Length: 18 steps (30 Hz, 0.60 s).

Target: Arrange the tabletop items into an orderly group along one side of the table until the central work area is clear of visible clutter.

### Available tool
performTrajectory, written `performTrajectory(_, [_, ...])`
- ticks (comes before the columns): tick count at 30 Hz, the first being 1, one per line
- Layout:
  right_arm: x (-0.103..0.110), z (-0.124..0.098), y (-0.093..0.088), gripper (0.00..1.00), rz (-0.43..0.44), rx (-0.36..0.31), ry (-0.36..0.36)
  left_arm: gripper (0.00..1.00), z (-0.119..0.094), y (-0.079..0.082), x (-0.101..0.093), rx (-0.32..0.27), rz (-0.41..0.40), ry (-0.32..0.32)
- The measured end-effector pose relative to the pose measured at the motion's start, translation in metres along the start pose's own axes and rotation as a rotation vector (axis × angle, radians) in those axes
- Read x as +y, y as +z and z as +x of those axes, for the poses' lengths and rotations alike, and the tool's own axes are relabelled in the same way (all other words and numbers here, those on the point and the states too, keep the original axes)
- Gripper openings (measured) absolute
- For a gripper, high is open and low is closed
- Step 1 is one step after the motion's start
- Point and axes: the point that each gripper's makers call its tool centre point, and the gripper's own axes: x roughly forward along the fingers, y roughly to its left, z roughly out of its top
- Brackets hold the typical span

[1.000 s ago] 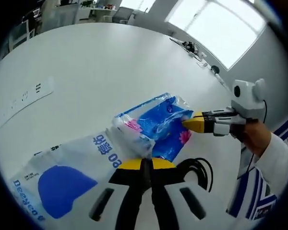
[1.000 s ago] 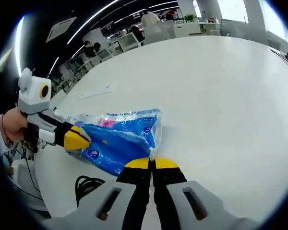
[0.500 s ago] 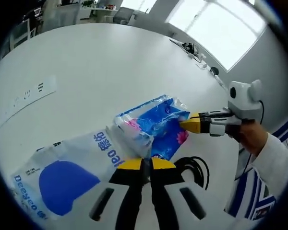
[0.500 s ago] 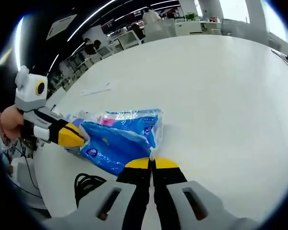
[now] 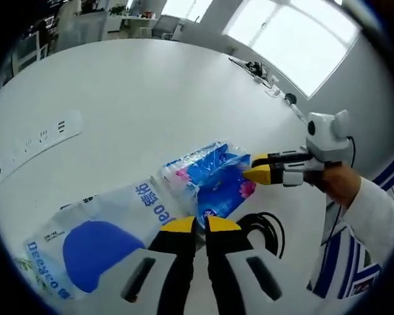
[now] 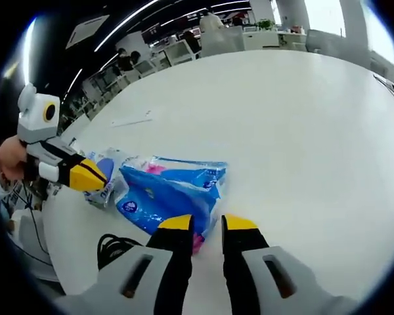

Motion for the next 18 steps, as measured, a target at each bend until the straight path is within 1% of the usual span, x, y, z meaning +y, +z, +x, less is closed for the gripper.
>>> performTrajectory(2, [0.000, 0.000, 0.001, 0.18, 0.002, -0.005, 0.001, 0.08, -0.001, 0.000, 0.000, -0.001, 0.003, 0.003])
performTrajectory(6, [-0.003, -0.001, 0.003, 0.24, 0.002, -0.011, -0.012, 0.13, -0.003, 0.003, -0.001, -0.014, 0.001, -0.001])
performTrajectory(8, [-0.003, -0.003, 0.004, 0.27, 0.002, -0.017, -0.014, 0.14, -0.004, 0.005, -0.001, -0.018, 0.004, 0.000])
performTrajectory(12, [-0.001, -0.009, 0.006, 0.31, 0.003, -0.023, -0.020, 0.21, -0.006, 0.005, -0.001, -0.022, 0.011, 0.004])
performTrajectory(18, [-0.002, -0.012, 0.007, 0.34, 0.006, -0.029, -0.027, 0.26, -0.008, 0.005, -0.001, -0.022, 0.012, 0.003])
